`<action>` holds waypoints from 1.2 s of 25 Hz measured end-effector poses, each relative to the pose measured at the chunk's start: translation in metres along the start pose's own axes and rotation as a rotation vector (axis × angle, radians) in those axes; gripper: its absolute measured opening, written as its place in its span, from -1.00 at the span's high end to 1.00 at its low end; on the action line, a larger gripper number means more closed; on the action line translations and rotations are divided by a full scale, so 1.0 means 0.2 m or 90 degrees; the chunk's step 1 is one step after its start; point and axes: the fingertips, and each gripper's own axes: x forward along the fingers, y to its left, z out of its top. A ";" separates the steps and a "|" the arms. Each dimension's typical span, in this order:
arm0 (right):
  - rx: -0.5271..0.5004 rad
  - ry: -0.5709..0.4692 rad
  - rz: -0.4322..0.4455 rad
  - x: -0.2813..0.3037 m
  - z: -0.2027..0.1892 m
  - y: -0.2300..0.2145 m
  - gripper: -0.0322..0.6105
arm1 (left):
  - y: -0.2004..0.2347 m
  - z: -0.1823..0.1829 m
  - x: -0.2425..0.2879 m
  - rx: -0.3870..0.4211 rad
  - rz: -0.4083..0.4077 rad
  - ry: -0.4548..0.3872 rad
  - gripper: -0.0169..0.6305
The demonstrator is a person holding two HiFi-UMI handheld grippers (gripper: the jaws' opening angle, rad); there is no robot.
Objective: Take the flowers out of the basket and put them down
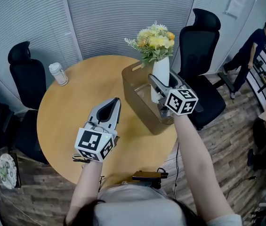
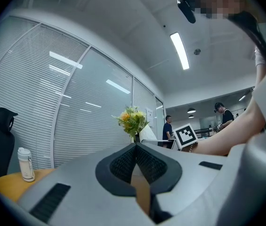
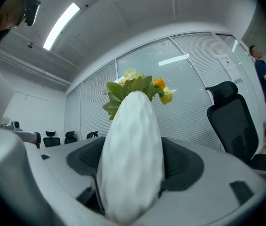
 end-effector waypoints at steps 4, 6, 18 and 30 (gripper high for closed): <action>-0.019 -0.014 0.016 0.02 0.06 0.07 -0.26 | 0.00 0.02 -0.02 0.004 0.005 -0.002 0.93; -0.025 -0.017 0.023 0.02 0.08 0.11 -0.26 | 0.00 0.02 -0.03 0.006 0.006 -0.004 0.93; -0.032 -0.028 0.064 0.08 0.10 0.32 -0.26 | 0.04 0.08 -0.13 0.021 0.017 -0.014 0.93; -0.024 -0.018 0.108 0.24 0.02 0.57 -0.26 | 0.24 0.10 -0.28 0.020 0.054 -0.019 0.93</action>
